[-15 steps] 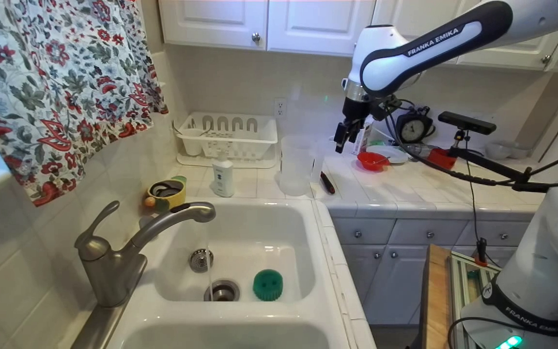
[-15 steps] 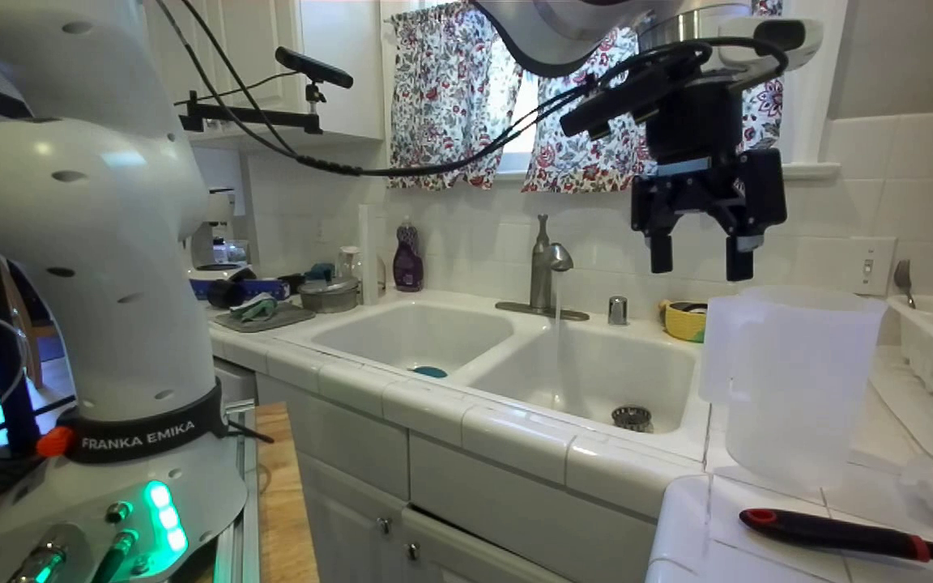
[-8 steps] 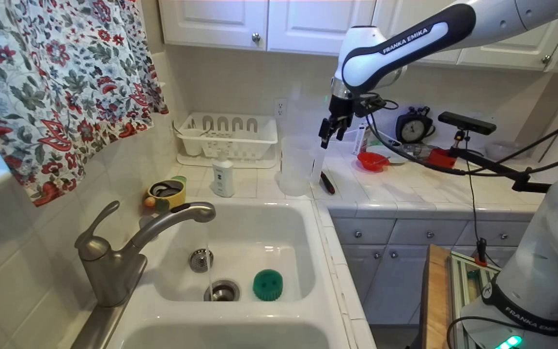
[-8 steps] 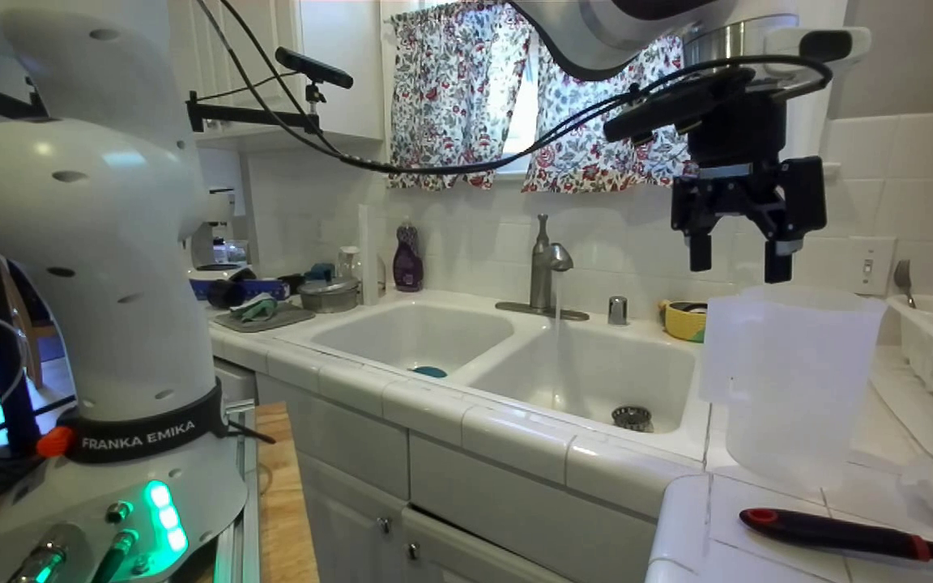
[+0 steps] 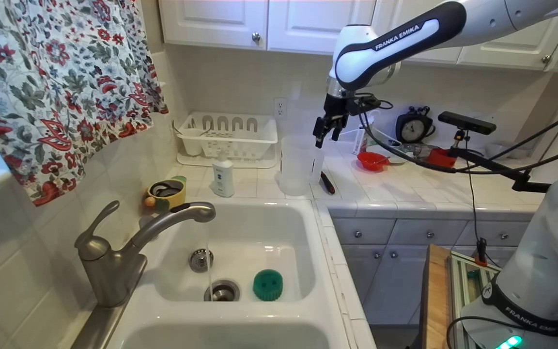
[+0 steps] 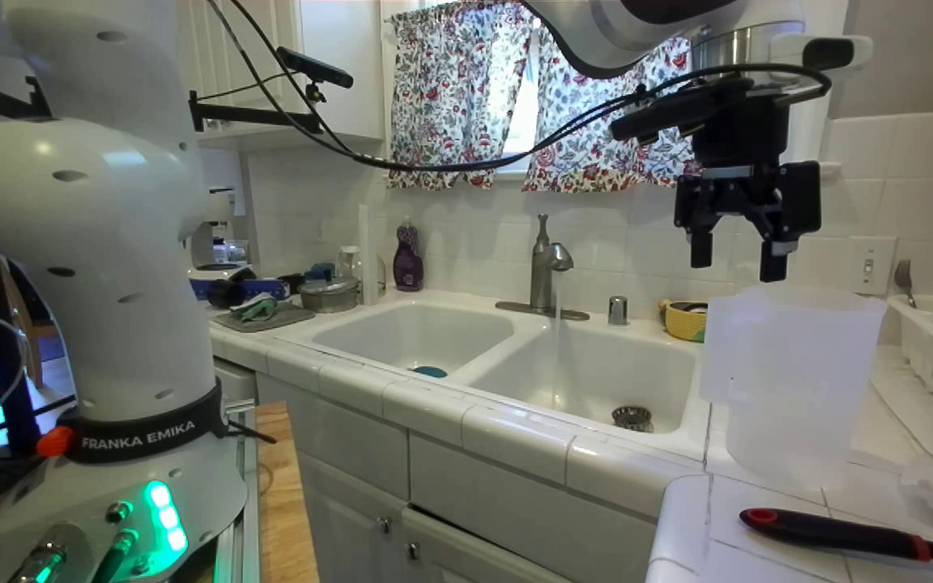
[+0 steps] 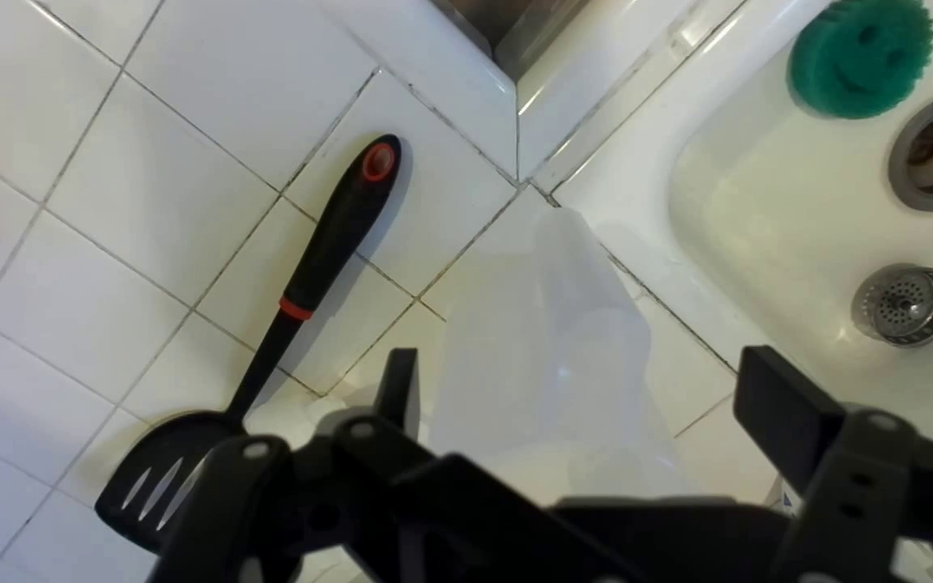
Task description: Use the clear jug to fetch some water from the tap and the put the jug back on the countertop
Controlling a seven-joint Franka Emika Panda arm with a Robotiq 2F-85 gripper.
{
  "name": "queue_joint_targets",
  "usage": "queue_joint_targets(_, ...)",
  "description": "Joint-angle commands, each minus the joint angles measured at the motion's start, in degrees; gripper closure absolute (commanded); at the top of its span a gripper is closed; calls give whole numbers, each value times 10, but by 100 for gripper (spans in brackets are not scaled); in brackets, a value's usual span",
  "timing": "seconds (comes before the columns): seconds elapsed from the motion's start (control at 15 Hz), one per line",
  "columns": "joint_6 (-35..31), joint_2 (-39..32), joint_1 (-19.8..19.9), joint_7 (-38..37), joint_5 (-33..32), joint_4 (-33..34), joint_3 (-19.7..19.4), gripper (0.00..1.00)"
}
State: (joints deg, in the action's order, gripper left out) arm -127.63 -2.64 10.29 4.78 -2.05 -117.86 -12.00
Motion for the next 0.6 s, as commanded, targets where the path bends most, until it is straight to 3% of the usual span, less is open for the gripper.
queue_joint_targets(0.0,-4,-3,3,-3,-8,4,4,0)
queue_joint_targets(0.53,-17,-25,4,-2,0,8,5,0)
